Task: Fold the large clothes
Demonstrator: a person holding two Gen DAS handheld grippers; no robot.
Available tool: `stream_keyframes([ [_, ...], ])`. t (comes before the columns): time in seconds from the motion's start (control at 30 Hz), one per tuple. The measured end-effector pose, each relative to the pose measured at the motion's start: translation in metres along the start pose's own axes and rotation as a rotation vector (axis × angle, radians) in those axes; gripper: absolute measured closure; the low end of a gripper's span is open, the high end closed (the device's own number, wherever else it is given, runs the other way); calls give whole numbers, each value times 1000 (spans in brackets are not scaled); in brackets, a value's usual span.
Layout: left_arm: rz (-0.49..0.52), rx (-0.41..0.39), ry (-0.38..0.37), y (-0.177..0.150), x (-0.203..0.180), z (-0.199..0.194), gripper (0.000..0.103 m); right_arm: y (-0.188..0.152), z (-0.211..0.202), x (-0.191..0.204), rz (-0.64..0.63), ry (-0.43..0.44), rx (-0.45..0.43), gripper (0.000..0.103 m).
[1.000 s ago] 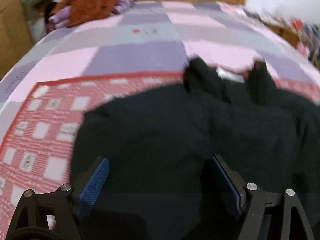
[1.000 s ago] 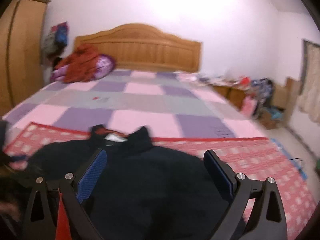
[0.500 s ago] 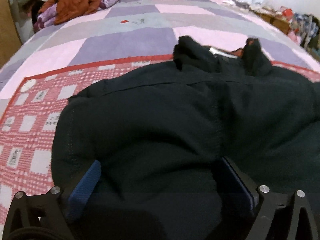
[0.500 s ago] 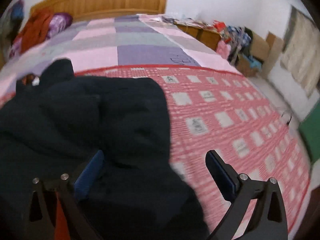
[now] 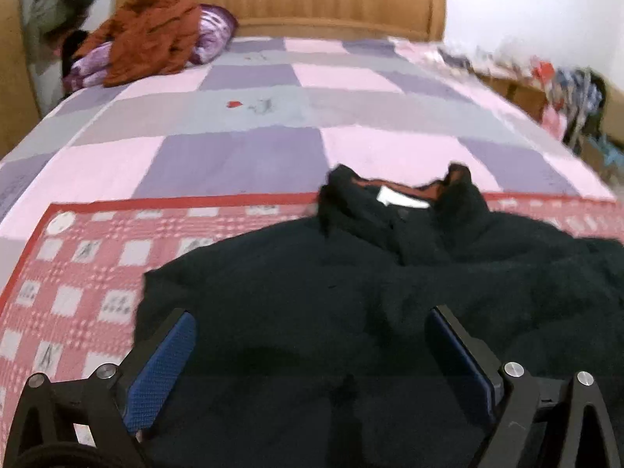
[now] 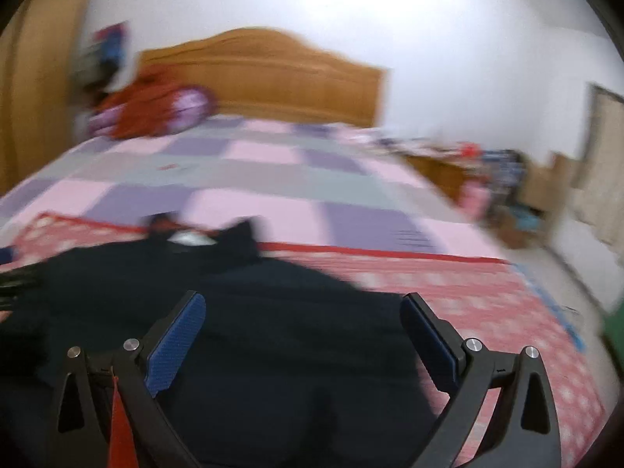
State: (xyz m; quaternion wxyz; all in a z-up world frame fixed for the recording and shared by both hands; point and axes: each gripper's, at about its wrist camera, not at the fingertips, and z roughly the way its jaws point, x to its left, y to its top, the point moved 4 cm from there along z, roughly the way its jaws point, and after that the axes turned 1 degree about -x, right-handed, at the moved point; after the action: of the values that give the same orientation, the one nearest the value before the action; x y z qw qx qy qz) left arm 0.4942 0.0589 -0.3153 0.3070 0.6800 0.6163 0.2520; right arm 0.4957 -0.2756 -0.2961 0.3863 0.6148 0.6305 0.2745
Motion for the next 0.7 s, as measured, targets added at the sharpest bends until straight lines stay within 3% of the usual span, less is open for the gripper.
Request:
stream_keyframes([
  [0.1, -20, 94, 25, -5, 0, 35, 6, -2, 39, 58, -47, 140, 117, 1],
  [0.2, -44, 171, 109, -19, 31, 64, 0, -28, 85, 76, -152, 93, 284, 2],
  [0.33, -87, 169, 139, -27, 72, 68, 0, -54, 107, -19, -26, -13, 309, 3],
  [0.43, -121, 184, 168, -37, 94, 72, 0, -68, 103, -64, -29, -123, 320, 3],
  [0.47, -134, 194, 162, -41, 98, 75, 0, -74, 103, -81, 50, -65, 338, 3],
  [0.5, -126, 196, 170, -43, 98, 77, 0, -79, 104, -88, 79, -29, 352, 3],
  [0.57, -85, 185, 187, -46, 94, 80, 0, -82, 104, -79, -3, -54, 342, 2],
  [0.7, -86, 205, 180, -49, 101, 83, 0, -86, 109, -82, 16, -34, 351, 1],
])
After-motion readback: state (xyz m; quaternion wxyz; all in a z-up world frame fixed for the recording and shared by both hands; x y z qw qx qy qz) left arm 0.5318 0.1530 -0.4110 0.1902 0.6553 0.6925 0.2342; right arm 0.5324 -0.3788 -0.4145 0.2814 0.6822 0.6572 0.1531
